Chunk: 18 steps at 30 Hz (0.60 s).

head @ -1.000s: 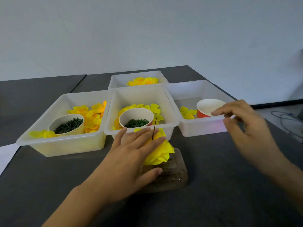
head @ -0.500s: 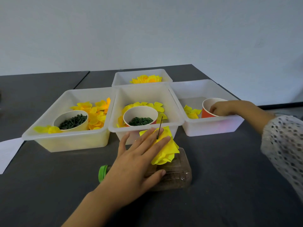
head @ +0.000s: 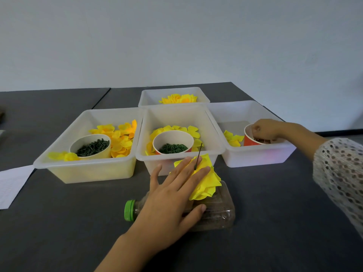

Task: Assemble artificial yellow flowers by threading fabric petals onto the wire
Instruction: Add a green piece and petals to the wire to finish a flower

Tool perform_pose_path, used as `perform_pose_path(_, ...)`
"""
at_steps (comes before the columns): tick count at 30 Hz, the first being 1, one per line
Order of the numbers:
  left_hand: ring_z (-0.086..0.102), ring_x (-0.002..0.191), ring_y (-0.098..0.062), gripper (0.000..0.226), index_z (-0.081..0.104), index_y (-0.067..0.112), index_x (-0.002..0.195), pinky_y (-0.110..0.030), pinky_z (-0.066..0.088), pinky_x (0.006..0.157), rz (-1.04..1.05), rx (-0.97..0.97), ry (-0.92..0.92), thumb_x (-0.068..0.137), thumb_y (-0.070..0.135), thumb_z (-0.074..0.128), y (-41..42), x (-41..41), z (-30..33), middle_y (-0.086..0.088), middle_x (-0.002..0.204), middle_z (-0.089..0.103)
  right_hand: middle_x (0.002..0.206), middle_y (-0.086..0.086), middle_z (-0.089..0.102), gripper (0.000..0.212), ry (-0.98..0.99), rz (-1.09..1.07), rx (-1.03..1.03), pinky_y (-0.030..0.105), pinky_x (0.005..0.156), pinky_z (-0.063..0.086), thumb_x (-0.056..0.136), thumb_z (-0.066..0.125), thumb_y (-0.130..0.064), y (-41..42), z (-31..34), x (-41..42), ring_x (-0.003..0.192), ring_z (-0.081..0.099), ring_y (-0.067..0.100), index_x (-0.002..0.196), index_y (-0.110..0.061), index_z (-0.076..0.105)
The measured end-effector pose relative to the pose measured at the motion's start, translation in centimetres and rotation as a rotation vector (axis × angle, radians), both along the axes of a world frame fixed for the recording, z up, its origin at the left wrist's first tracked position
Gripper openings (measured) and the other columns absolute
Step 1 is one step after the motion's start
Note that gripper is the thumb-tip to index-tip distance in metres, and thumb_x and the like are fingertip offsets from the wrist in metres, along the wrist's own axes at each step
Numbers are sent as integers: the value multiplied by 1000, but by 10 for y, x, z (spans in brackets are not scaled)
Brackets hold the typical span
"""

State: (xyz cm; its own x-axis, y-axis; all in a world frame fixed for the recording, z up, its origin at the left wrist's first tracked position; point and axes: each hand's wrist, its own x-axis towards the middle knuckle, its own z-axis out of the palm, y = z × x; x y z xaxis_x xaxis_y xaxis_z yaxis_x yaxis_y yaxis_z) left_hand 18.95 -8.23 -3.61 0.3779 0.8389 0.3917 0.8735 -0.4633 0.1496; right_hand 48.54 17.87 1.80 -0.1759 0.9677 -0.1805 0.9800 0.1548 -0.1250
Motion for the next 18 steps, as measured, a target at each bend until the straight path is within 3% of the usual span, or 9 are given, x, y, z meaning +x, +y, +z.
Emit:
perform_pose_path(4,-7,149,1,66,7,45,154,-53,1,118,4,4,-9,96,58,36,1,0,-1,23,163,-2,75,13,65,17,209,-23,135,25,45,43,92,51,-13,-5,3,2,48,61,19,75,-8,51)
perform_pose_path(10,-5,149,2,64,9,46,154,-54,3,119,12,3,-24,96,59,35,1,1,-3,24,163,2,54,8,66,10,444,-164,140,24,42,42,92,48,-1,-7,-1,7,37,55,13,88,-9,47)
perform_pose_path(12,-5,149,2,63,8,47,153,-54,3,119,12,-1,-25,97,60,34,2,1,-3,25,162,2,59,8,64,14,412,-183,158,24,46,40,91,48,1,-6,-2,9,44,54,14,90,-12,49)
perform_pose_path(16,-5,149,2,63,9,48,153,-53,3,119,11,-4,-37,96,60,33,2,0,-3,25,162,2,89,8,57,21,255,-123,238,26,53,36,91,48,5,-5,-4,11,68,50,15,87,-16,51)
perform_pose_path(18,-4,149,2,62,10,48,153,-54,3,119,12,-1,-39,96,60,33,2,1,-4,25,162,4,93,10,58,22,150,-55,277,27,55,35,92,45,5,-8,-4,10,71,48,17,86,-16,49)
